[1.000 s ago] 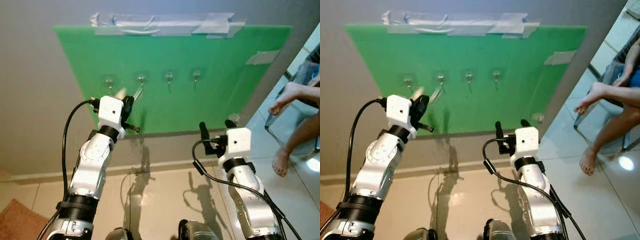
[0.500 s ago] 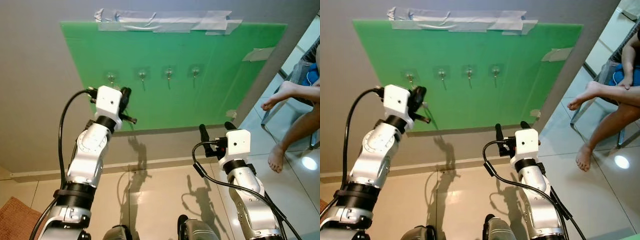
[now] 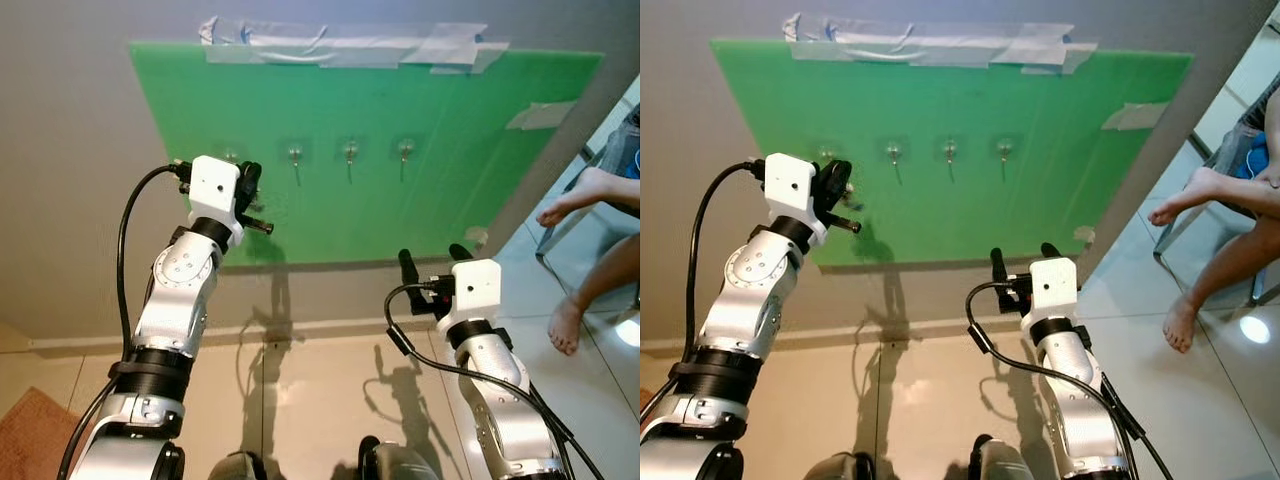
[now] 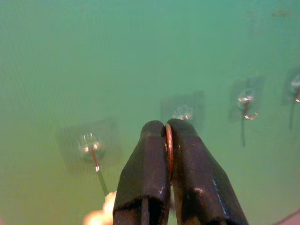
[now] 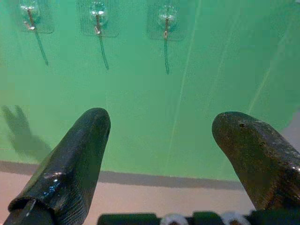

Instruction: Hang keys on a hook

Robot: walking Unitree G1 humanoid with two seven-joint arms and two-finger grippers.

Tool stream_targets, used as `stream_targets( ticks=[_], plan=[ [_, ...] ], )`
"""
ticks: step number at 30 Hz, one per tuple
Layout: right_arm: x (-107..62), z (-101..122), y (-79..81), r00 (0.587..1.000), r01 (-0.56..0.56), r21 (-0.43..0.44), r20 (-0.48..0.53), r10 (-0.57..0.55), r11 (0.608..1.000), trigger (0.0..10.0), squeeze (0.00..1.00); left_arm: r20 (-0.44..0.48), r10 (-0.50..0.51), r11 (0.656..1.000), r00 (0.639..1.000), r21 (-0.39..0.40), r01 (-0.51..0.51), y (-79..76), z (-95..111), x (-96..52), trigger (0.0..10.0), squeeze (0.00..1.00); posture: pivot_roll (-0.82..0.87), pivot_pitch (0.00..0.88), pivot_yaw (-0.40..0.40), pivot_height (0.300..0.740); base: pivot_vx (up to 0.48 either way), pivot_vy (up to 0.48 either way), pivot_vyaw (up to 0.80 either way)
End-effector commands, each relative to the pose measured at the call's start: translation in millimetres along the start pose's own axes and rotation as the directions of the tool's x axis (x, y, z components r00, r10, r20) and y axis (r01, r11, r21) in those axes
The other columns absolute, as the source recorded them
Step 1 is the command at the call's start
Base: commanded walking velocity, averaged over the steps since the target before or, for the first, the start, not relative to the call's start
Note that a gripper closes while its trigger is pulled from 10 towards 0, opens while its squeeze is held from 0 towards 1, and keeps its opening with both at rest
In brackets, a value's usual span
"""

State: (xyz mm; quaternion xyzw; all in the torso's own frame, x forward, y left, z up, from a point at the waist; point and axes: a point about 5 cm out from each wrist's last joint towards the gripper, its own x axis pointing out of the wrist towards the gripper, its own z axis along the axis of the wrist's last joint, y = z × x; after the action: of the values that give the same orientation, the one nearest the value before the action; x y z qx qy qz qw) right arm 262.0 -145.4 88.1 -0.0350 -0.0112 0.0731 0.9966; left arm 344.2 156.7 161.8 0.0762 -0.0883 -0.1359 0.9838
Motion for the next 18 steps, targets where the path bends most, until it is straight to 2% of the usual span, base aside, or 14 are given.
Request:
stream_targets(
  ticks=[1,6,18],
  plan=[
    [-1.7,-3.4,-0.6,1.000,0.000,-0.004,-0.023,0.000,1.000,10.0,0.00,0.037,-0.013,1.000,0.999,0.003,0.013,0.2,11.2,4.6,0.0,0.00,-0.13,0.118,-0.003,0.740,0.450,0.000,0.00],
    [-3.0,-4.5,-0.5,1.000,0.001,-0.004,-0.028,-0.001,1.000,10.0,0.00,0.043,-0.016,1.000,0.999,0.008,0.016,0.2,12.9,5.0,0.0,0.00,-0.13,0.124,-0.003,0.740,0.455,0.000,0.00],
    [-6.9,-6.7,-0.9,0.999,-0.003,-0.006,-0.042,0.003,1.000,10.0,0.00,0.049,-0.026,0.999,0.998,0.024,0.025,0.7,14.8,5.5,0.0,0.00,-0.14,0.139,-0.011,0.740,0.000,0.000,0.00]
  ],
)
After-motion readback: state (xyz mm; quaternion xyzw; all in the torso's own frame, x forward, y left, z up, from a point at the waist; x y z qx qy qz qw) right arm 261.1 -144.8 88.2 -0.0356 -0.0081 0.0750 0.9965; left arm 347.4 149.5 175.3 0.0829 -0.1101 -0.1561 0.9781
